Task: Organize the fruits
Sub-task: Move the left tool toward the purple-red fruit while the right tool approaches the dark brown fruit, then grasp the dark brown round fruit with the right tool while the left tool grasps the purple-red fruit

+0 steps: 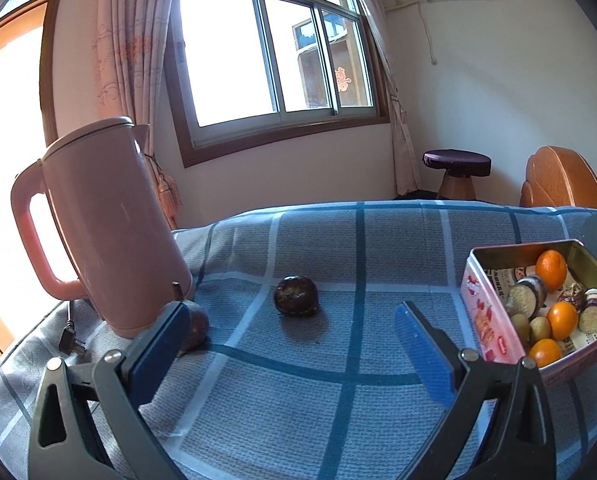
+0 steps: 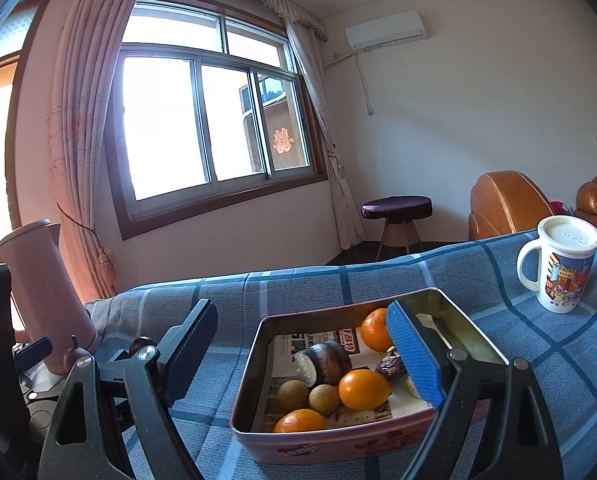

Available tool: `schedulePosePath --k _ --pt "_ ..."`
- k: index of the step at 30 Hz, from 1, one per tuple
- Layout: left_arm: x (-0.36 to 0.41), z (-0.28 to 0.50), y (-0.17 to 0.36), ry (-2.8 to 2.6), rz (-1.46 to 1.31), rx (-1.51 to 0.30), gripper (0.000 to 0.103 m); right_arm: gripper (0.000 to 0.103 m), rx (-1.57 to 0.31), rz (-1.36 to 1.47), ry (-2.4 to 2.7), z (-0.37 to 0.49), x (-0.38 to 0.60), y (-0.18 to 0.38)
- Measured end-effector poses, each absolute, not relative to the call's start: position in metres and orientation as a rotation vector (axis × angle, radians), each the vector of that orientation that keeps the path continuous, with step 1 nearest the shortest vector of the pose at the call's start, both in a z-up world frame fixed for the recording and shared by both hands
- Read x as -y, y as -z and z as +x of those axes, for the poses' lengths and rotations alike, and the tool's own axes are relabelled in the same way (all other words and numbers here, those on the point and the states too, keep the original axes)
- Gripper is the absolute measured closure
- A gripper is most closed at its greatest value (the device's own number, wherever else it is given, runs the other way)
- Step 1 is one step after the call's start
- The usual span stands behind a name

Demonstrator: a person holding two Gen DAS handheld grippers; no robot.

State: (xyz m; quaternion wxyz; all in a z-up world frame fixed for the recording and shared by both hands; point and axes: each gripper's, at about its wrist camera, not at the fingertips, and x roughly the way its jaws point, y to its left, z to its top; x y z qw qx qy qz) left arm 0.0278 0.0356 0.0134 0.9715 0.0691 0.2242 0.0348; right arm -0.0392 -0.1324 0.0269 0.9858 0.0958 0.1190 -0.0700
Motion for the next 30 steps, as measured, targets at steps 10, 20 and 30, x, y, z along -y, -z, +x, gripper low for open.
schedulePosePath --k 10,20,30 --pt "-0.075 0.050 -0.014 -0.130 0.163 -0.453 0.000 0.015 -0.266 0.187 0.079 -0.010 0.089 -0.025" --pt "-0.128 0.083 -0.004 -0.220 0.062 -0.571 0.000 0.015 -0.327 0.120 -0.011 0.033 0.038 -0.021" --pt "-0.173 0.099 0.005 -0.307 -0.037 -0.683 0.000 0.016 -0.616 0.128 -0.192 0.115 0.007 0.002"
